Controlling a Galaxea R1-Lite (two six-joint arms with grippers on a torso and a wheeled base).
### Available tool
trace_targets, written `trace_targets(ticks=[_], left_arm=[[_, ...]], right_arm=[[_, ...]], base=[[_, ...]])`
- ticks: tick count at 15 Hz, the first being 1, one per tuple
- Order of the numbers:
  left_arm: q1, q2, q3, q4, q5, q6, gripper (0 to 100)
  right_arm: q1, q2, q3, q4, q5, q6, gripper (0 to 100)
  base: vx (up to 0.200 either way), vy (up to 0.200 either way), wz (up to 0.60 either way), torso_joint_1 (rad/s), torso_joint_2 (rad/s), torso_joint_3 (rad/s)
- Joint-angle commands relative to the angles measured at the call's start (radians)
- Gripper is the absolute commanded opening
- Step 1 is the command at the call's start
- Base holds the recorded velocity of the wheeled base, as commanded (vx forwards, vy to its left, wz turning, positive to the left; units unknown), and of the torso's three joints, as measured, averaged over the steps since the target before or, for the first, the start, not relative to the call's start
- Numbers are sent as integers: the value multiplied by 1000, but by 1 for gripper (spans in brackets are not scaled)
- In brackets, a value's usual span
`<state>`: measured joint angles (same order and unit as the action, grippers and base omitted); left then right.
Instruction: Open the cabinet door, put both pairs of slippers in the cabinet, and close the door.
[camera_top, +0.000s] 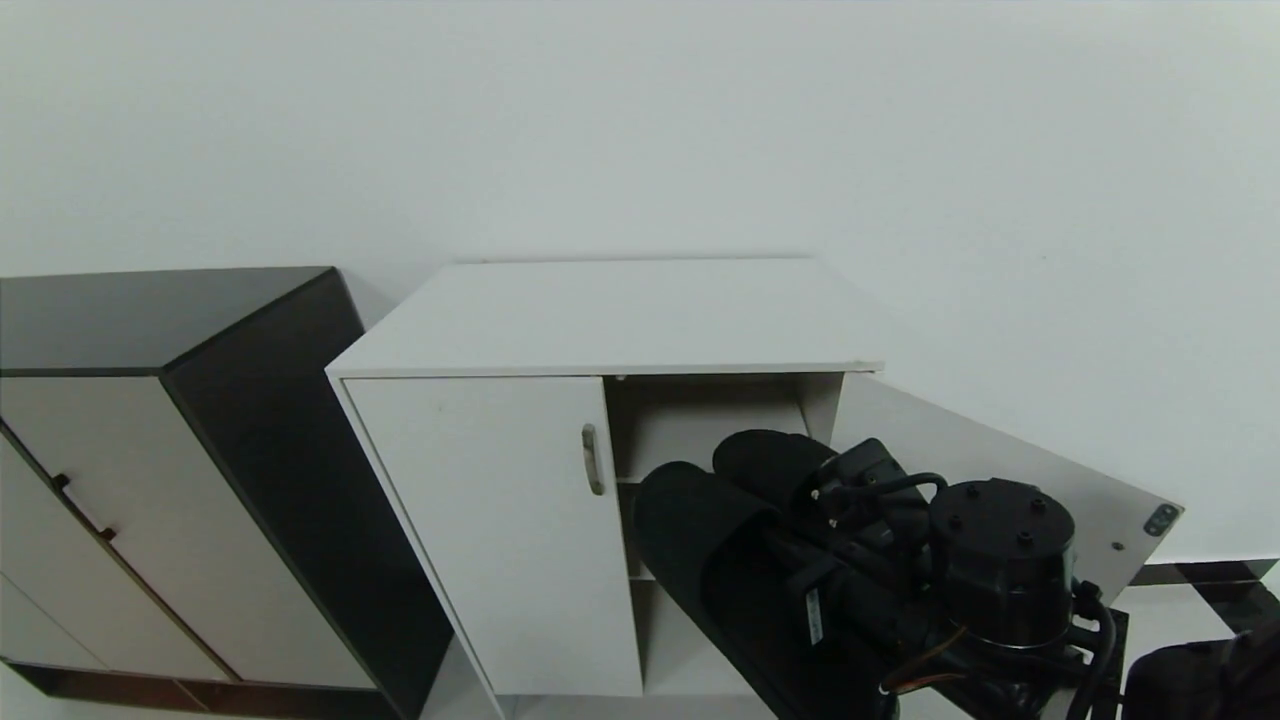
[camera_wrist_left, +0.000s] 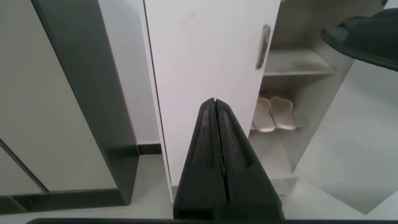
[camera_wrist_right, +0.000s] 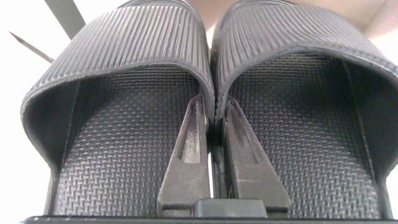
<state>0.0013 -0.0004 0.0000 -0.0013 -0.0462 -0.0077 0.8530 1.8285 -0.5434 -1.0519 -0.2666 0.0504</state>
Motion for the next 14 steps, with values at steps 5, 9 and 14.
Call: trace_targets(ticks=[5, 9, 14], left_arm=[[0, 0, 0, 0, 0, -2, 0], [0, 0, 0, 0, 0, -2, 0], [0, 0, 0, 0, 0, -2, 0]], right_arm=[[1, 11, 10, 0, 1, -1, 0], [1, 9, 11, 0, 1, -1, 0], [3, 11, 17, 0, 3, 2, 0]], base=[[0, 0, 0, -198, 504, 312], [0, 0, 0, -166, 486, 312], [0, 0, 0, -134, 464, 327]])
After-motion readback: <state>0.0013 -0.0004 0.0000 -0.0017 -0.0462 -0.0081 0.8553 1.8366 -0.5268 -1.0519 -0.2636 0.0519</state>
